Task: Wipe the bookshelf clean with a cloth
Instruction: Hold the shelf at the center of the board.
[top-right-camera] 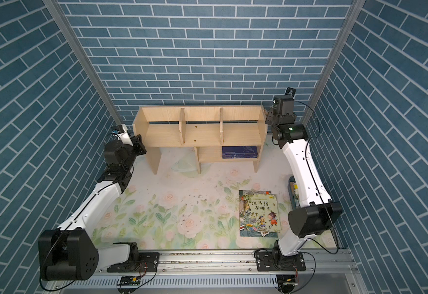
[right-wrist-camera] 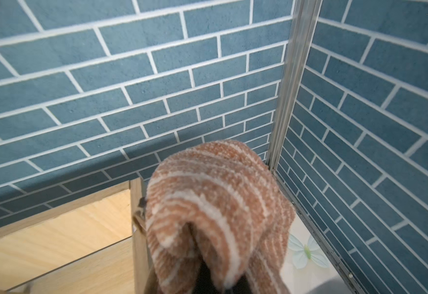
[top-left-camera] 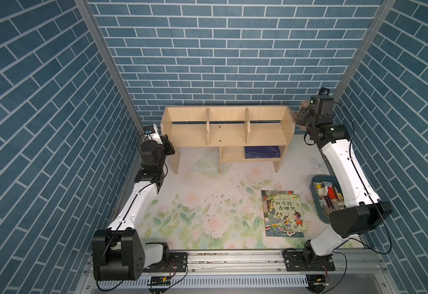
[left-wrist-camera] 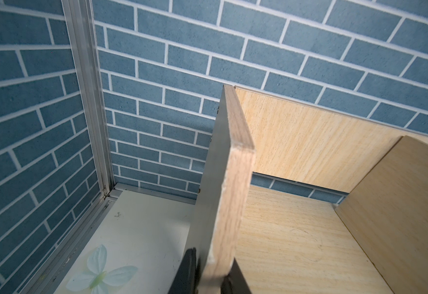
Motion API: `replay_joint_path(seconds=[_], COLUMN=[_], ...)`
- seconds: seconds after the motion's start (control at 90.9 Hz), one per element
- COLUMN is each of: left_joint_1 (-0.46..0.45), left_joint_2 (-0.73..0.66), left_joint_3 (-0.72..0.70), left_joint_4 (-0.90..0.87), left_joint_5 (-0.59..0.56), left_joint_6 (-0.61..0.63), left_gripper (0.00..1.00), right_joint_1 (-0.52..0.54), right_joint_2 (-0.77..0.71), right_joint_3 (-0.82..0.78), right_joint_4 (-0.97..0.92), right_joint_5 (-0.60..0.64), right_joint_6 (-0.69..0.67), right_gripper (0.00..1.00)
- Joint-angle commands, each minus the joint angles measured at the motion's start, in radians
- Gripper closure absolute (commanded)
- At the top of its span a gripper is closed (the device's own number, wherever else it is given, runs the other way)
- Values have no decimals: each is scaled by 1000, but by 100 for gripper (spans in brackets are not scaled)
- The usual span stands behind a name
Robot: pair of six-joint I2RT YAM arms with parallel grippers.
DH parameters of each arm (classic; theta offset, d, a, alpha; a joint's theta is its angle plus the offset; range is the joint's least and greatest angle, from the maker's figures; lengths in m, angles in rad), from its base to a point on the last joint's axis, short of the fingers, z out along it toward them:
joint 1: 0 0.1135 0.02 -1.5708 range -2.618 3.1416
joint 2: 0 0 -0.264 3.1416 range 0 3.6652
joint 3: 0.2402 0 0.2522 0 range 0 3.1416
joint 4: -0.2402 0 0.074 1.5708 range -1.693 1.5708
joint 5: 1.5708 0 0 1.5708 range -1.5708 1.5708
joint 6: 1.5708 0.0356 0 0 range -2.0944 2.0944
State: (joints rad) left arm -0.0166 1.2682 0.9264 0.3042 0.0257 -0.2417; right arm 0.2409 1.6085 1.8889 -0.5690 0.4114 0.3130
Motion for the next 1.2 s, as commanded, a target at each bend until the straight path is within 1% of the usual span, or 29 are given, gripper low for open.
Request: replay_joint_path(seconds=[0.0,0.11,0.242,0.319,0.506,0.572,0.715,0.869,0.924,0.979,1.056,1.188], left_joint_1=[-45,-46,-46,-48,-48,-48,-49,-53,-55,-56,-56,-56], left_joint_2=[8,7,9,5,7,5,9,10,9,10,16,17], left_joint_3=[5,3,3,2,2,2,2,2,1,1,3,3], left_joint_4=[-56,-53,-54,-51,-50,-51,-50,-50,-53,-53,-54,-54], left_joint_5=[132,137,136,137,141,141,143,141,137,133,135,134], left_joint_6=[-58,-59,-59,-59,-61,-62,-61,-61,-57,-53,-53,-53], left_gripper=[100,100,100,100,100,100,100,100,100,100,100,100], right_joint_1=[17,56,130,169,179,181,193,229,244,263,296,350], right_joint_2=[-45,-71,-77,-64,29,90,241,430,471,480,466,404], right_joint_3=[-81,-140,-141,-107,85,175,344,601,656,650,596,464], right_joint_4=[43,82,91,85,39,25,52,4,-9,4,28,49], right_joint_5=[-92,-131,-94,-68,-27,-62,-211,-253,-270,-285,-281,-184], right_joint_6=[31,23,3,-13,-38,-37,-34,-27,-23,-24,-44,-92], right_gripper=[100,100,100,100,100,100,100,100,100,100,100,100])
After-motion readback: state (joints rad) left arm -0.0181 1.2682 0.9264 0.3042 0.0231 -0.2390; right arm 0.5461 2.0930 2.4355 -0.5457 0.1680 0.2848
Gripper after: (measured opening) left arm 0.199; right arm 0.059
